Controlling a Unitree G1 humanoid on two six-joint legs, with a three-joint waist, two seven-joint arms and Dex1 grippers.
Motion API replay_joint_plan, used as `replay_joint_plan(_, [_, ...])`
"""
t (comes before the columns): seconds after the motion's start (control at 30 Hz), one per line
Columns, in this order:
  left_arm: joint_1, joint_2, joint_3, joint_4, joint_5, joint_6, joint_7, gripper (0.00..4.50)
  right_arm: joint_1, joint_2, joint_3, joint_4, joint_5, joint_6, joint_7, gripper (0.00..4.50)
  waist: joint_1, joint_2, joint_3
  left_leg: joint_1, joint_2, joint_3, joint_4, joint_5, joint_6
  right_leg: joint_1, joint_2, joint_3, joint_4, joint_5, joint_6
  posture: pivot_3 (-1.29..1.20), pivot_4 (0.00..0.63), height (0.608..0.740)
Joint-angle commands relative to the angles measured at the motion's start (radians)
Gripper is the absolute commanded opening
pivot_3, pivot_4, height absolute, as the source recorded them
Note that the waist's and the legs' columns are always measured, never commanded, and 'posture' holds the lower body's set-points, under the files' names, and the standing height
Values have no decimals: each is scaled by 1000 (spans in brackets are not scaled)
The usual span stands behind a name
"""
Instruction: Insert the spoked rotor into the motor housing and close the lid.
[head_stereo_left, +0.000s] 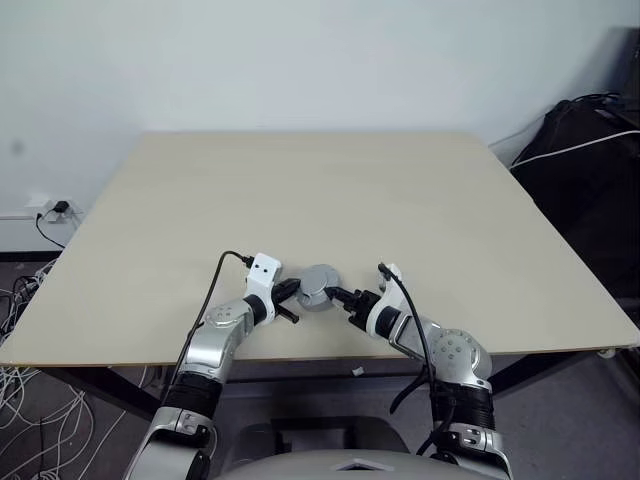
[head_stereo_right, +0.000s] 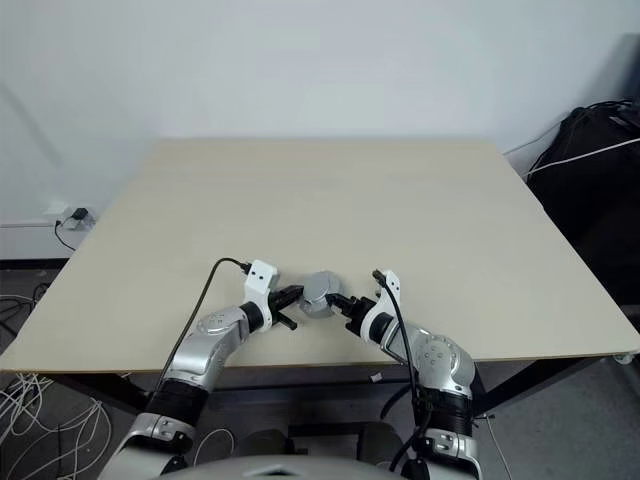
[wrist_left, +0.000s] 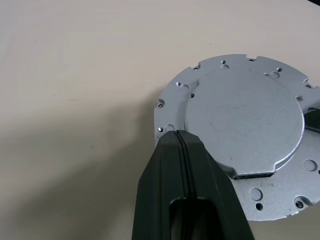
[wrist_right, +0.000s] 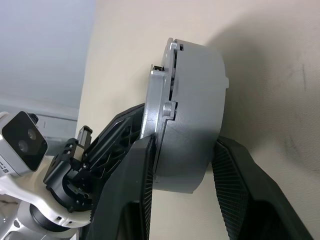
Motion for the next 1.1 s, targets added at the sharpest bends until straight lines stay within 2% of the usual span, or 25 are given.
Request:
replay_joint_plan(0.03, [18,-22,5,-43,-31,-1,-2,0,-16,37,3,-42,48,-10,5,1413,0,0,0,0,0,0,0,0,0,0,0,0,0,0,0,0,0,740])
replay_joint_plan(0.27, [119,-67,111,-228,-194,22,-9,0,-10,29,-6,-37,58,-33,-6,1355,-2,0,0,-5,2,0,0,0,0,-5,0,0,0,1,2,0,0,740])
replay_joint_plan(0.47, [235,-57,153,-384,-302,49,-18,0,4,28,-2,-41,67,-38,-15,1354,-7,1,1,-5,1,0,0,0,0,-4,0,0,0,0,0,0,0,740])
replay_joint_plan(0.63, [352,-95,215,-508,-500,100,-38,0,3,39,-12,-42,89,-46,-29,1354,-8,2,1,-5,2,0,0,0,1,-4,-1,0,0,0,0,0,0,740])
replay_joint_plan(0.8, [474,-128,260,-538,-674,197,-19,0,-10,72,-31,-67,159,-50,-53,1354,-9,3,2,-5,2,0,0,0,1,-4,-1,0,-1,0,0,0,0,740])
replay_joint_plan(1.1, [599,-164,301,-494,-836,276,-25,0,-37,99,-33,-101,314,-41,-109,1353,-13,1,6,-5,2,0,0,0,1,-5,0,0,-1,-1,0,0,0,740])
